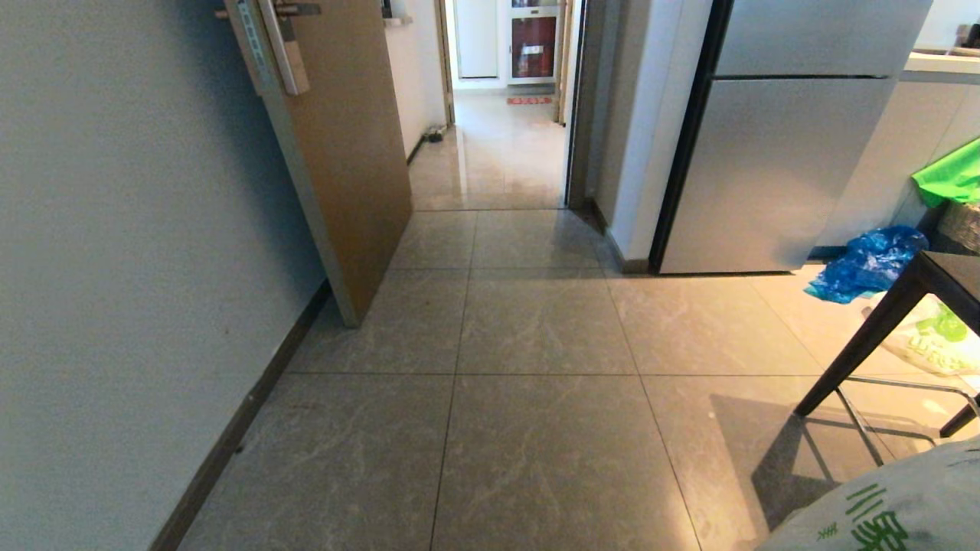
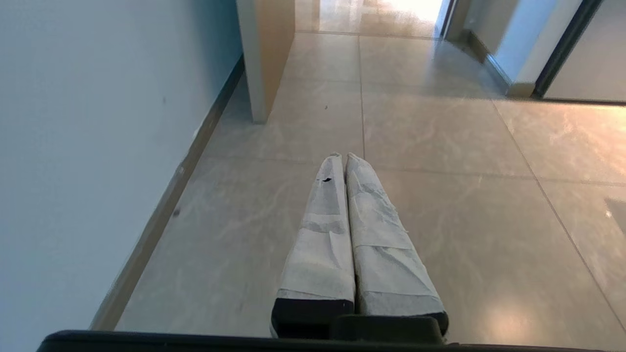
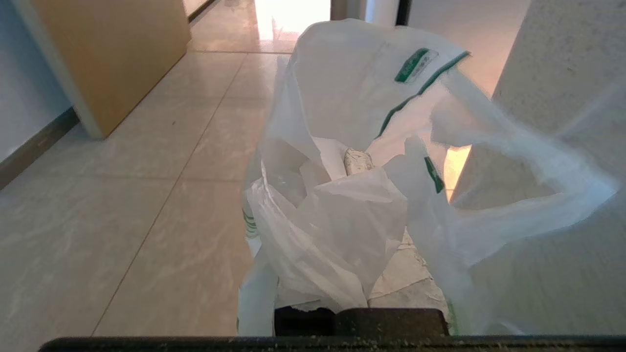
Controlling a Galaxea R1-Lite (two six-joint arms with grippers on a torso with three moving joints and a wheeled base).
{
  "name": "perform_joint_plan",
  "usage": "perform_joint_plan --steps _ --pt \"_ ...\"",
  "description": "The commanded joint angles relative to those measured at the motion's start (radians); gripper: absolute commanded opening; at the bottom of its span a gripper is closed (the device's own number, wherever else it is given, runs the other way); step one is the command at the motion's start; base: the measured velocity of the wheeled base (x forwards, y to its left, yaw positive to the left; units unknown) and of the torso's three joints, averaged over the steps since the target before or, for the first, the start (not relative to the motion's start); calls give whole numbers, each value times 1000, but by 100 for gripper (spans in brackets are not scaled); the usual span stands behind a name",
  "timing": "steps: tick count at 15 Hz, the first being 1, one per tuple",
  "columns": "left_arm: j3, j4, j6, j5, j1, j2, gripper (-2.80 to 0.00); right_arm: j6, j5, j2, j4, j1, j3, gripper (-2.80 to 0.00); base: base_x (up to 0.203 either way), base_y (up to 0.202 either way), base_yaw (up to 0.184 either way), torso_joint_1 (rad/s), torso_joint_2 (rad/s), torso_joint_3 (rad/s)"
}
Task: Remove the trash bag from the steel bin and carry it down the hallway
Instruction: Put the trash bag at the door
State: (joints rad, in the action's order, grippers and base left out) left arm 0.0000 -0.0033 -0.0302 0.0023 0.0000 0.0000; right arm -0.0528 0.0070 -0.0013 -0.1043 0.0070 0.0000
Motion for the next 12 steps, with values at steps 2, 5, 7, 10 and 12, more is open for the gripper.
perform_joint_plan --steps 2,5,7,10,12 --pt "0 0 0 1 0 0 -280 -1 1 1 -2 -2 40 -280 194 0 1 2 2 5" --pt "2 0 0 1 0 0 -280 -1 1 1 -2 -2 40 -280 192 0 1 4 4 3" --pt "1 0 0 1 0 0 -280 -1 1 1 -2 -2 40 -280 196 0 -1 2 2 -2" --pt "2 0 0 1 0 0 -280 -1 1 1 -2 -2 40 -280 190 0 1 0 0 2" --pt "2 0 0 1 0 0 -280 -1 1 1 -2 -2 40 -280 191 0 0 2 4 0"
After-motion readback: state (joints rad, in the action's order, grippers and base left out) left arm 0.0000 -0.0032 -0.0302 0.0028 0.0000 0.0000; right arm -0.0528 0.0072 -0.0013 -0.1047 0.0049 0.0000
